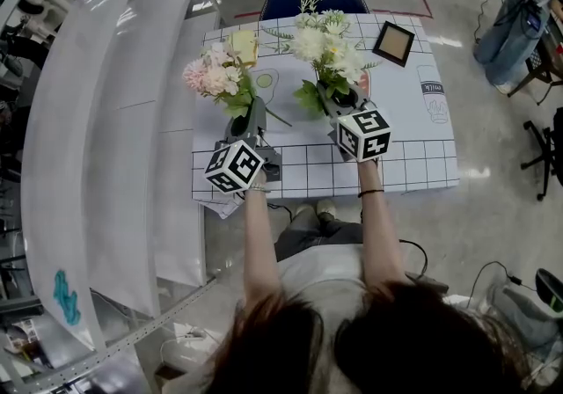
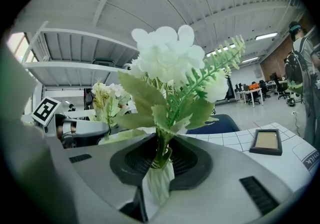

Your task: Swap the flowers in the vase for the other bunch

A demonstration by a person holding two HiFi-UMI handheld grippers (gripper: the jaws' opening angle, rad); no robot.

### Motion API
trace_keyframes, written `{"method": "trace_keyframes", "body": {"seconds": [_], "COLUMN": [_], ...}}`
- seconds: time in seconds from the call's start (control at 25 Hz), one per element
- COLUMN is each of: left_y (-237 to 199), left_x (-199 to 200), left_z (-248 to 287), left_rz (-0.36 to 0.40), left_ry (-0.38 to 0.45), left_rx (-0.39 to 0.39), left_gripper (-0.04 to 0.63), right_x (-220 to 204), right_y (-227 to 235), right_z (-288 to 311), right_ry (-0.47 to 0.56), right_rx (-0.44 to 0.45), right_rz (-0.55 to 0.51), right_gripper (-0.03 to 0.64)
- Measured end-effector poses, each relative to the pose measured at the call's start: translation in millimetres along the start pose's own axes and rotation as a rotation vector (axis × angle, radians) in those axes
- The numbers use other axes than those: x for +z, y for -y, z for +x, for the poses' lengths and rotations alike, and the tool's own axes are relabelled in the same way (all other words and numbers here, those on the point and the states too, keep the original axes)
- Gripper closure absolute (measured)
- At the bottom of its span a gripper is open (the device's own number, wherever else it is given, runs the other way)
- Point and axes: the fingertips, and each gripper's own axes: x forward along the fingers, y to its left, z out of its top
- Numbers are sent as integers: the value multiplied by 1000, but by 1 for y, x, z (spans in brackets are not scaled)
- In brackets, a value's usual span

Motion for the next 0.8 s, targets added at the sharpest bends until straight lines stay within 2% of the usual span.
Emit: {"method": "trace_keyframes", "body": {"seconds": [0.32, 0.8], "left_y": [0, 0], "left_x": [-2, -4], "left_z": [0, 1], "left_rz": [-13, -21], "left_ry": [-3, -4], "left_rx": [-8, -9], "left_gripper": [520, 520], "right_x": [-6, -8], "right_y": [-3, -2], "right_z": [0, -1], "right_ry": [-25, -16], "right_rx": [-10, -12], "right_rz": [-47, -58], "right_gripper": [560, 557]}}
